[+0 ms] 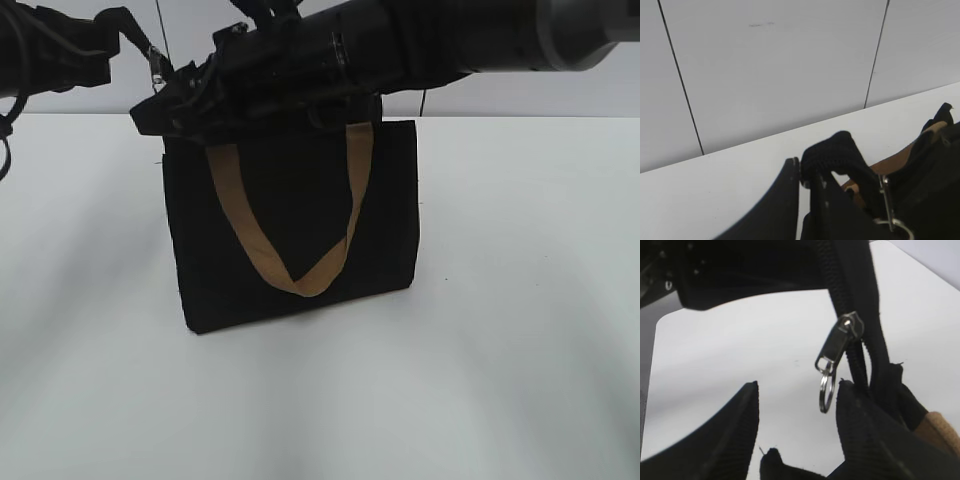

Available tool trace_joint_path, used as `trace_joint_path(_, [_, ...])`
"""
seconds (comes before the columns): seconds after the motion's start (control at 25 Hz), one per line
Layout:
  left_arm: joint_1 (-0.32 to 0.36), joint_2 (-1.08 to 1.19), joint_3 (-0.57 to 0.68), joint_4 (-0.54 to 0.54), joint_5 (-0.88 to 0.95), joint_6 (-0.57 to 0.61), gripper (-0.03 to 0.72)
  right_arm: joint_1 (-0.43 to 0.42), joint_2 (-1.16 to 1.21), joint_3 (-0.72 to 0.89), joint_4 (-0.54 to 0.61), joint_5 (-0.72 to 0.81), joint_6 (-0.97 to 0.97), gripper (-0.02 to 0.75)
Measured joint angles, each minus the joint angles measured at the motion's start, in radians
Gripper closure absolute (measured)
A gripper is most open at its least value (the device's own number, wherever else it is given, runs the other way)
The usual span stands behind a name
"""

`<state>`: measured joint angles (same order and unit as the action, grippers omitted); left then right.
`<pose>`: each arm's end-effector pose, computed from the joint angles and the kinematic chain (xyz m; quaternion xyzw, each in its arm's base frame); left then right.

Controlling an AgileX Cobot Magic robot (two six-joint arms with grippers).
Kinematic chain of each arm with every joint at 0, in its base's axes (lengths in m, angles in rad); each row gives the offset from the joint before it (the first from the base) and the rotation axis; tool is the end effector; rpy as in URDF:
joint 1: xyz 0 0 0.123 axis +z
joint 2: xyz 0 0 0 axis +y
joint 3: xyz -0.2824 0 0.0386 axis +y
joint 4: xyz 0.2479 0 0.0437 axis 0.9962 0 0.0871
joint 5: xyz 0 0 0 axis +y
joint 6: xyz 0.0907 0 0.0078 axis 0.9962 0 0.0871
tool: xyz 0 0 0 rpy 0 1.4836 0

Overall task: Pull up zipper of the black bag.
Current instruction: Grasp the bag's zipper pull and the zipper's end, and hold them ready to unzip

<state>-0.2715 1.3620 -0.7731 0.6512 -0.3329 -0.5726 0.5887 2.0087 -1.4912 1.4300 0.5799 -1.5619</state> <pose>0.2808 -0.0968 0.2852 0.1865 0.7606 -0.1453 0.6046 0.3534 0.2955 0.2396 -0.4350 0.7212 0.3416 0.4170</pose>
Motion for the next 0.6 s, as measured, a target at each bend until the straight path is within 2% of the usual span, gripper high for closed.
trace_joint_path(0.16, [0.0, 0.0, 0.0, 0.0, 0.0, 0.0, 0.666, 0.0, 0.001, 0.0, 0.042, -0.034, -0.022, 0.411])
trace_joint_path(0.24, [0.0, 0.0, 0.0, 0.0, 0.0, 0.0, 0.666, 0.0, 0.002, 0.0, 0.047, -0.036, -0.03, 0.486])
trace_joint_path(0.36, [0.0, 0.0, 0.0, 0.0, 0.0, 0.0, 0.666, 0.0, 0.002, 0.0, 0.051, -0.044, -0.031, 0.648])
trace_joint_path(0.44, [0.0, 0.0, 0.0, 0.0, 0.007, 0.0, 0.666, 0.0, 0.002, 0.0, 0.053, -0.052, -0.027, 0.73])
trace_joint_path(0.6, [0.0, 0.0, 0.0, 0.001, 0.071, 0.0, 0.666, -0.001, 0.002, 0.0, 0.053, -0.048, 0.005, 0.753])
